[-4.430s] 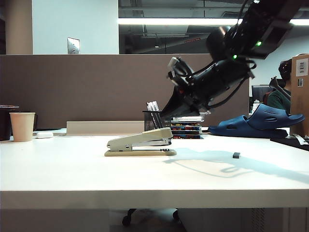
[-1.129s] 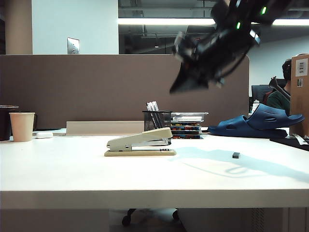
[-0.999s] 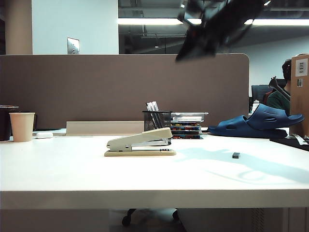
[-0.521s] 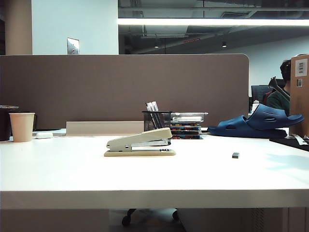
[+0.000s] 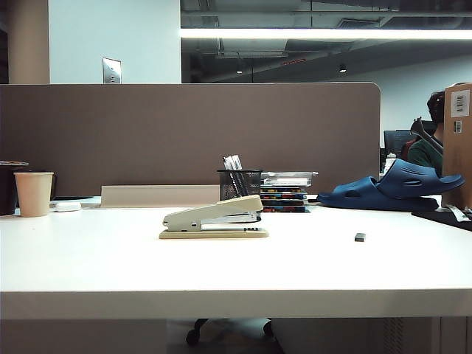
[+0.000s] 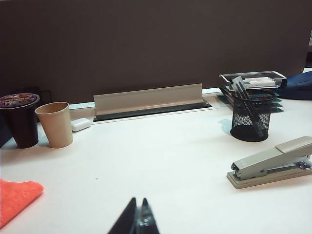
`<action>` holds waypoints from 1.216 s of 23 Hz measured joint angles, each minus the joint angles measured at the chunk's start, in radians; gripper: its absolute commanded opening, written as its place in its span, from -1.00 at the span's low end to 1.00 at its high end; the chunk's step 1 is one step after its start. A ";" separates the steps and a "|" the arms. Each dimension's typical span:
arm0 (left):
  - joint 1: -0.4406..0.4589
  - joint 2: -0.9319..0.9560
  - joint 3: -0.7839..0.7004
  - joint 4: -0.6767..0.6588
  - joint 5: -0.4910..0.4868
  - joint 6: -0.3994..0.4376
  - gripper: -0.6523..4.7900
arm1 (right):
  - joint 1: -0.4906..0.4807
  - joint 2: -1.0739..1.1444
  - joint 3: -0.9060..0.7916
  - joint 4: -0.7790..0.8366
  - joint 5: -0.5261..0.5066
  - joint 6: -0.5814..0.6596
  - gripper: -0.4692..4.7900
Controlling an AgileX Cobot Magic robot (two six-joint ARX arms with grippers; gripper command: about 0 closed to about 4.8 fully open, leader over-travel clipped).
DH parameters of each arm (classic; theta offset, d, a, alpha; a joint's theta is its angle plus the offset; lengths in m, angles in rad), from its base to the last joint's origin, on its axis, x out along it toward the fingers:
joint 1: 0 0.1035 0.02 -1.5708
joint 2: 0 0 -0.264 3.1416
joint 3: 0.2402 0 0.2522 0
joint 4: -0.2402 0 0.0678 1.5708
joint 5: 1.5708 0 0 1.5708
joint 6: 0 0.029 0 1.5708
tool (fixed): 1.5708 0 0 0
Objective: Press the stapler down.
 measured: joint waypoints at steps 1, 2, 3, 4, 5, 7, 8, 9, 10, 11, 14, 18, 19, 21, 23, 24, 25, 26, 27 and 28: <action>0.000 0.000 0.000 0.000 0.001 0.000 -0.78 | 0.000 -0.058 -0.069 0.035 -0.023 0.045 -0.86; 0.000 0.000 0.000 0.000 0.000 0.000 -0.78 | 0.000 -0.093 -0.107 0.044 -0.024 0.059 -0.86; 0.000 0.000 0.000 0.001 0.000 0.000 -0.78 | 0.000 -0.149 -0.160 0.044 -0.023 0.069 -0.86; 0.000 0.000 0.000 0.000 0.000 0.000 -0.78 | 0.000 -0.177 -0.181 0.049 -0.023 0.072 -0.86; 0.000 0.000 0.000 0.000 0.000 0.000 -0.78 | 0.000 -0.241 -0.234 0.065 -0.023 0.078 -0.86; 0.000 0.000 0.000 0.001 0.000 0.000 -0.78 | 0.000 -0.325 -0.313 0.092 -0.024 0.097 -0.86; 0.000 0.000 0.000 0.000 0.000 0.000 -0.78 | 0.000 -0.348 -0.339 0.107 -0.024 0.106 -0.86; 0.000 0.000 0.000 0.000 0.000 -0.001 -0.78 | 0.000 -0.398 -0.393 0.133 -0.023 0.127 -0.86; 0.000 0.000 0.000 0.000 0.001 -0.002 -0.78 | 0.000 -0.422 -0.415 0.146 -0.023 0.137 -0.86; 0.000 0.000 0.000 0.001 0.001 -0.004 -0.78 | 0.000 -0.467 -0.456 0.163 -0.023 0.152 -0.86; 0.000 0.000 0.000 0.000 0.002 -0.004 -0.78 | 0.000 -0.526 -0.520 0.175 0.008 0.192 -0.86; 0.000 0.000 0.000 0.000 0.002 -0.004 -0.78 | 0.000 -0.576 -0.587 0.200 0.105 0.222 -0.86; 0.000 0.000 0.000 0.000 0.002 -0.004 -0.78 | 0.000 -0.580 -0.605 0.208 0.107 0.222 -0.86; 0.000 0.000 0.000 0.000 0.002 -0.004 -0.78 | 0.003 -0.596 -0.671 0.250 0.105 0.210 -0.86; 0.000 0.000 0.000 0.000 0.002 -0.004 -0.78 | 0.006 -0.600 -0.701 0.278 0.095 0.193 -0.86; 0.000 0.000 0.000 0.000 0.002 -0.004 -0.78 | 0.006 -0.600 -0.714 0.288 0.092 0.178 -0.86; 0.000 0.000 0.000 0.000 0.002 -0.004 -0.78 | 0.007 -0.600 -0.719 0.290 0.090 0.166 -0.86; 0.000 0.000 0.000 0.000 0.001 -0.004 -0.78 | 0.008 -0.600 -0.722 0.293 0.090 0.150 -0.86; 0.000 0.000 0.000 0.000 0.001 -0.004 -0.78 | 0.011 -0.600 -0.722 0.302 0.090 0.139 -0.86; 0.000 0.000 0.000 0.000 0.001 -0.004 -0.78 | 0.013 -0.600 -0.723 0.311 0.089 0.133 -0.86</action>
